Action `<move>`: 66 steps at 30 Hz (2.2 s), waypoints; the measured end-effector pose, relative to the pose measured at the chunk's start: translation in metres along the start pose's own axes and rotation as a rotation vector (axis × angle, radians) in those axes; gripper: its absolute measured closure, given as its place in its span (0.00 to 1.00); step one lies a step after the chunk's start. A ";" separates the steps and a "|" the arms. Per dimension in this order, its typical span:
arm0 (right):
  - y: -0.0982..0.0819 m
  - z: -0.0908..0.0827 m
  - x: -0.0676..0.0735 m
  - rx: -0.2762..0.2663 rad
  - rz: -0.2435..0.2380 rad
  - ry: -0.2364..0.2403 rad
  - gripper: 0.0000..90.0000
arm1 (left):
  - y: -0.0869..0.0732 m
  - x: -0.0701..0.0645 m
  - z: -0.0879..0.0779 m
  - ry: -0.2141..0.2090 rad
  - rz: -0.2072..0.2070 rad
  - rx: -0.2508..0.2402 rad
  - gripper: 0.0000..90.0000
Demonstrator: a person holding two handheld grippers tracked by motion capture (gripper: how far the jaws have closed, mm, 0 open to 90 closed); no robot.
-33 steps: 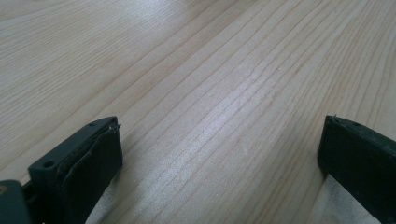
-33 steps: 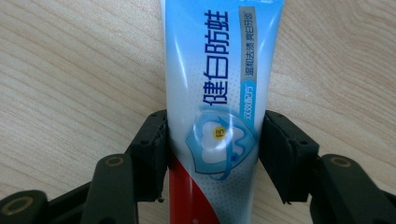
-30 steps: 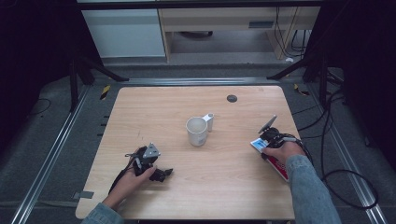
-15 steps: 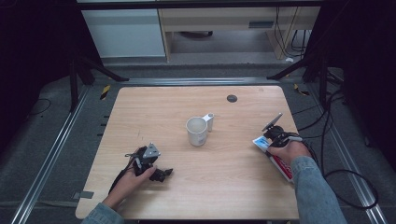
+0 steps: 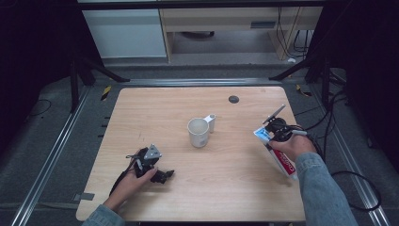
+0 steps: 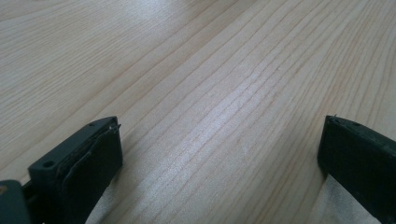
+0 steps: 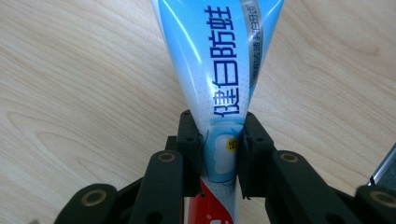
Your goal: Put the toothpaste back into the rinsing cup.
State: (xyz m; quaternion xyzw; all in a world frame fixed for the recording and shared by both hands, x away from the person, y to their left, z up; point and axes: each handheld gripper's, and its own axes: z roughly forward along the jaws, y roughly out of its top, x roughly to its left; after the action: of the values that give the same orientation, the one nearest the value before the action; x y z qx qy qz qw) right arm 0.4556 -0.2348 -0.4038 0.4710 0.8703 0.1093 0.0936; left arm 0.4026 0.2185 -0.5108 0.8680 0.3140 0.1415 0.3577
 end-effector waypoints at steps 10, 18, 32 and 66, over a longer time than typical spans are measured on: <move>0.001 -0.020 -0.001 -0.064 0.012 0.004 0.82 | 0.000 0.000 0.000 0.000 0.000 0.000 0.00; 0.003 -0.035 0.004 -0.166 0.028 0.026 0.82 | 0.001 0.001 0.001 0.001 0.000 0.000 0.00; 0.017 -0.043 0.019 -0.363 0.047 0.023 0.82 | 0.003 0.002 0.003 -0.003 -0.001 -0.001 0.00; 0.043 -0.053 0.048 -0.553 0.105 0.022 0.82 | 0.003 0.002 0.003 -0.002 0.004 0.000 0.00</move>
State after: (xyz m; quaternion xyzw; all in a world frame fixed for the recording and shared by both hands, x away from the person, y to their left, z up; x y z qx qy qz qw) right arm 0.4502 -0.1771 -0.3442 0.4707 0.7828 0.3526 0.2033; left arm 0.4068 0.2169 -0.5108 0.8688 0.3118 0.1416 0.3576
